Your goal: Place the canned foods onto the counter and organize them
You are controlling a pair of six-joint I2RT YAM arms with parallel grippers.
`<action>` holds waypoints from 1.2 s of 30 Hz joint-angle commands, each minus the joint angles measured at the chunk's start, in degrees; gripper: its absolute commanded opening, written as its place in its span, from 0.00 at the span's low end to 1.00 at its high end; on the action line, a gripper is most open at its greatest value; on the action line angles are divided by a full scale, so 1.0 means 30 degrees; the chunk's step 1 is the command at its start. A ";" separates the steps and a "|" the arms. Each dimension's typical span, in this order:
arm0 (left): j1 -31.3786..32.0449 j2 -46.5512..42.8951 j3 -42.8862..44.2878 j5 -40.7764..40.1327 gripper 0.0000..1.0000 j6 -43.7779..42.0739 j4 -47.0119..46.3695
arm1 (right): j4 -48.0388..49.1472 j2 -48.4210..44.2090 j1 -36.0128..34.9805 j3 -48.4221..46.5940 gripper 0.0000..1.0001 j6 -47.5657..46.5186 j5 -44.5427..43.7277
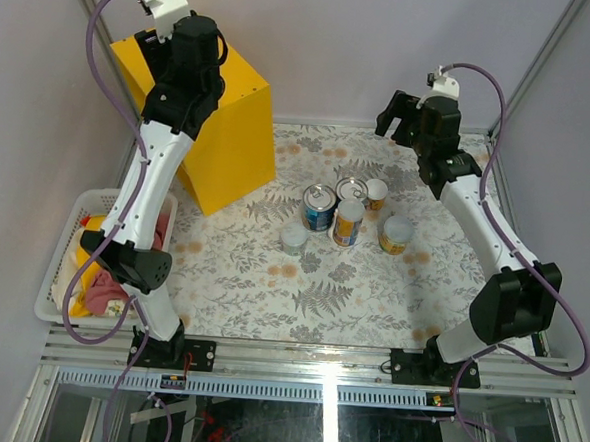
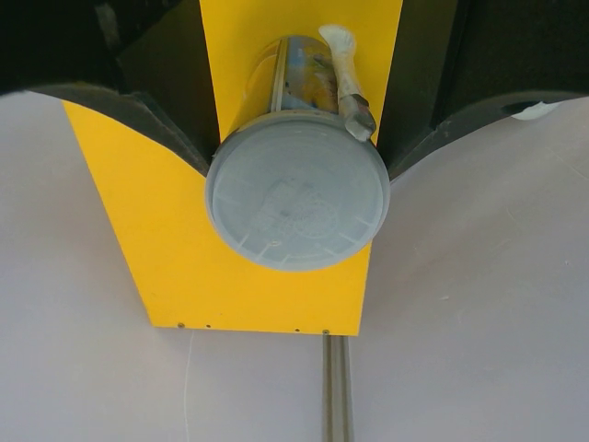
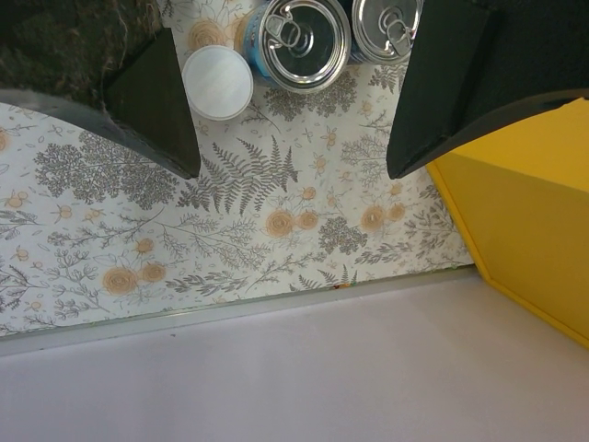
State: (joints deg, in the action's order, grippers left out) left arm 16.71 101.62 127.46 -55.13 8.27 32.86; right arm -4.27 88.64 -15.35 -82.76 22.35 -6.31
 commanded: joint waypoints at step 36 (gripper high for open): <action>0.0074 -0.2273 -0.1517 0.1752 1.00 0.2585 -0.1223 | 0.1401 0.1041 -0.0853 -0.1132 0.90 -0.0067 0.0696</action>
State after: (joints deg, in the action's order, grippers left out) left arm 15.57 100.53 125.10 -46.04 14.98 33.26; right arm -3.07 91.94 -17.17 -83.53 22.48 -4.93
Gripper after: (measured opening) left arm 0.994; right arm 0.896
